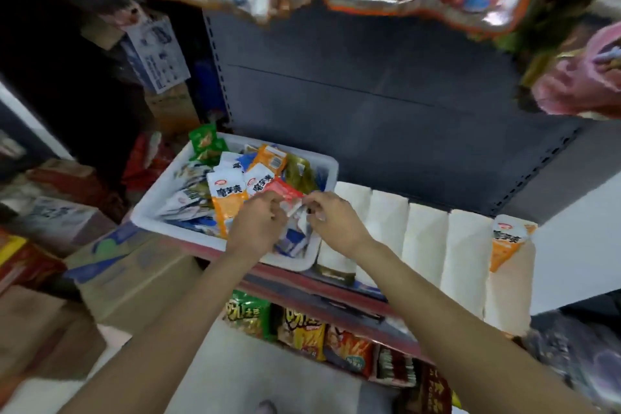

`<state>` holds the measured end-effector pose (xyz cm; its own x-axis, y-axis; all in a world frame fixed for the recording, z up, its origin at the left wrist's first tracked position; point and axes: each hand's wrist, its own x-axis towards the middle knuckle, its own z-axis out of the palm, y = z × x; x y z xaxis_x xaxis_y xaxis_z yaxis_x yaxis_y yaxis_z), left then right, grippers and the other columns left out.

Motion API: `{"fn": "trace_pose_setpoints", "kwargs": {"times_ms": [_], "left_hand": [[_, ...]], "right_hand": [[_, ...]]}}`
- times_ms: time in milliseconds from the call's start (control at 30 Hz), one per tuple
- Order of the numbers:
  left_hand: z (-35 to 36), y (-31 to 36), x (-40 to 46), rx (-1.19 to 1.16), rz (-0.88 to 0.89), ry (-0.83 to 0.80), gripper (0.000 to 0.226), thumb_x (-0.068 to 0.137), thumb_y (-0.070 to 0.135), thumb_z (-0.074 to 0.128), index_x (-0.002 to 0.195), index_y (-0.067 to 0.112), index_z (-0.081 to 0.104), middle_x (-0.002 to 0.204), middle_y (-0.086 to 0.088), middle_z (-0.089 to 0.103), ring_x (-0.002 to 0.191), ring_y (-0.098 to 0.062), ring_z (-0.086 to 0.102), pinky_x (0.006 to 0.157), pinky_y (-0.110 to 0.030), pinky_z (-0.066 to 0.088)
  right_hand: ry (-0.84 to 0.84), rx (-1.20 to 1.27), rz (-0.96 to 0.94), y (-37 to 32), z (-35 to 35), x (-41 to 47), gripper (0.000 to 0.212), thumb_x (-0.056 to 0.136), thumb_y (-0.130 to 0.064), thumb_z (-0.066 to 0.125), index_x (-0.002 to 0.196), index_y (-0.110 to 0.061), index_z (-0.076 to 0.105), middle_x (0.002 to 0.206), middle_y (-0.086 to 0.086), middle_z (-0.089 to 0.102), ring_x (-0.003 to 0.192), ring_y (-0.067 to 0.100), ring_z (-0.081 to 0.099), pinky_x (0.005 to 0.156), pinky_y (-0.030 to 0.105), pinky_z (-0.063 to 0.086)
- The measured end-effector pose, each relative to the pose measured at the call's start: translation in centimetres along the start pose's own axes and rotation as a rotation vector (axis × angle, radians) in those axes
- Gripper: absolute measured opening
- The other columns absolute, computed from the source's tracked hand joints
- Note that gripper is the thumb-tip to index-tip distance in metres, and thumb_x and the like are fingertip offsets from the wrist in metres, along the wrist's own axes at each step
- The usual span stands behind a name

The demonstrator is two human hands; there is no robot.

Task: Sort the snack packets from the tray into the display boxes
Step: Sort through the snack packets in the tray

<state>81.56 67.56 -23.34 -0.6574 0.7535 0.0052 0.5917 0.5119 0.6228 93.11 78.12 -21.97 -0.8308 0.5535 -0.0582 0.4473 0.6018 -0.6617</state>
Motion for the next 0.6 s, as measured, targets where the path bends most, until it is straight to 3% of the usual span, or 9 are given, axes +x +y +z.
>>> {"fn": "trace_pose_setpoints", "kwargs": {"times_ms": [133,300,367,467,600], "left_hand": [[-3.1,-6.0,2.5,0.068,-0.149,-0.004,0.042,0.09,0.013,0.056,0.13,0.003,0.048,0.125,-0.022,0.048,0.112,-0.033,0.049,0.092,-0.036,0.04],[-4.0,-8.5,4.2,0.15,-0.222,-0.092,0.047,0.094,0.025,0.054,0.125,-0.008,0.041,0.126,-0.024,0.046,0.124,-0.032,0.037,0.096,-0.034,0.035],[-3.6,-9.5,5.2,0.136,-0.234,-0.122,0.049,0.092,0.029,0.057,0.122,-0.008,0.046,0.123,-0.022,0.051,0.12,-0.031,0.043,0.092,-0.034,0.038],[-3.4,-10.8,6.1,0.047,-0.302,-0.102,0.039,0.085,0.025,0.066,0.111,-0.003,0.058,0.112,-0.016,0.061,0.099,-0.025,0.059,0.066,-0.025,0.041],[-4.3,-10.8,5.8,-0.183,-0.346,-0.049,0.008,0.083,0.009,0.066,0.081,0.001,0.067,0.076,-0.009,0.06,0.069,-0.02,0.056,0.05,-0.025,0.036]], "right_hand": [[-0.043,-0.115,0.043,-2.7,4.6,3.2,0.047,0.09,-0.01,0.055,0.136,-0.014,0.044,0.138,0.009,0.042,0.125,0.026,0.043,0.102,0.032,0.038],[-0.145,-0.224,0.19,-3.4,7.6,5.6,0.067,0.092,-0.02,0.055,0.15,-0.022,0.02,0.157,0.002,0.015,0.143,0.023,0.018,0.116,0.037,0.024],[-0.165,-0.241,0.229,-3.5,8.1,6.1,0.065,0.093,-0.022,0.053,0.15,-0.019,0.021,0.157,0.005,0.013,0.144,0.025,0.017,0.116,0.036,0.022],[-0.133,-0.271,0.236,-3.7,8.3,6.3,0.062,0.093,-0.023,0.052,0.149,-0.016,0.025,0.156,0.007,0.016,0.142,0.026,0.019,0.116,0.035,0.022],[-0.138,-0.266,0.25,-4.0,8.5,7.0,0.056,0.094,-0.026,0.051,0.146,-0.015,0.032,0.153,0.01,0.022,0.141,0.026,0.022,0.115,0.033,0.023]]}}
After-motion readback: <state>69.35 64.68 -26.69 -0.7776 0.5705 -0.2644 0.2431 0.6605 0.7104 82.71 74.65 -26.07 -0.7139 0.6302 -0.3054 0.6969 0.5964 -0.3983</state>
